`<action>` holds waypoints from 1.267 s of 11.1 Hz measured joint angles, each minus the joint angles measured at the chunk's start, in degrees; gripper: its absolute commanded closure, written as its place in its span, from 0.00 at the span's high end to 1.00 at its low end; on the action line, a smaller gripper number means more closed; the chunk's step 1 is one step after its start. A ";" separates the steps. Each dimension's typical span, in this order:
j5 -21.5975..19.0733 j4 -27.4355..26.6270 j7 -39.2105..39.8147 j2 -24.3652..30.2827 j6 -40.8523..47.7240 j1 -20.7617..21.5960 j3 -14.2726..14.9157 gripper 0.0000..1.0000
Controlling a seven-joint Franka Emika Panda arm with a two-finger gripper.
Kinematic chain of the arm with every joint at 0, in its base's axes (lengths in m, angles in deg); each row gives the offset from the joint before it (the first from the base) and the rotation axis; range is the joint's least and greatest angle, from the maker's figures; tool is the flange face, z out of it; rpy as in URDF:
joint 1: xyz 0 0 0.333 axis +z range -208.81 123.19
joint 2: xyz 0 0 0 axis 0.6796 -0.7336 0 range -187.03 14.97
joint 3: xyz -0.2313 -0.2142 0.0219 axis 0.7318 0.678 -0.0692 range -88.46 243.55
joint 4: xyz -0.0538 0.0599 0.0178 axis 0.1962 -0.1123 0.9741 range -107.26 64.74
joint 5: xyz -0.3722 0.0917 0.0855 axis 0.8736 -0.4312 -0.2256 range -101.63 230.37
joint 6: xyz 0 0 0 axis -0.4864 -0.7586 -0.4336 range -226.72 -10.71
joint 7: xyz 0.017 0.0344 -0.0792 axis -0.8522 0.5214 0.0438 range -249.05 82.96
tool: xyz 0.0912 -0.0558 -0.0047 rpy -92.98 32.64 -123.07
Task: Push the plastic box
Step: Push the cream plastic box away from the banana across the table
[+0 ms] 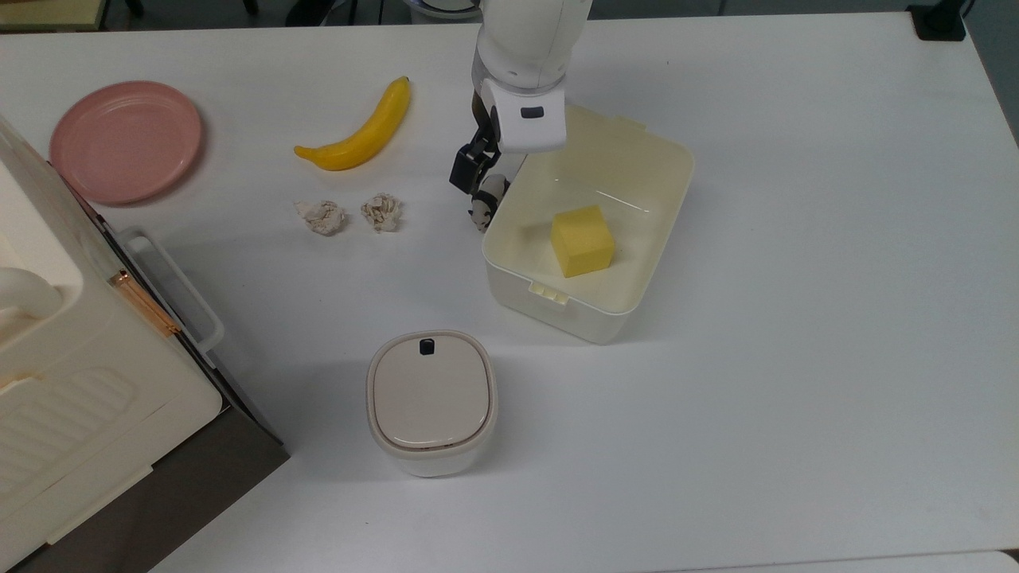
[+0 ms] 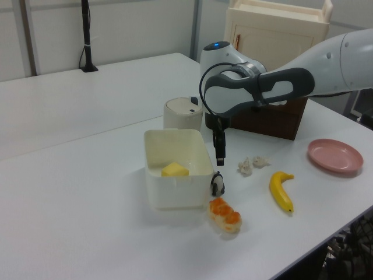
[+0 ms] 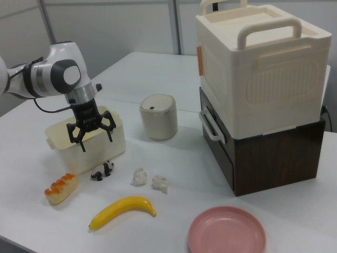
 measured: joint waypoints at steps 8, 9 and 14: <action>2.56 3.71 -8.20 -3.83 0.00 2.91 -0.01 1.00; 2.56 4.32 -8.99 -3.99 0.00 2.91 -0.01 1.00; 2.56 7.89 -14.78 -6.47 0.00 4.17 -0.02 1.00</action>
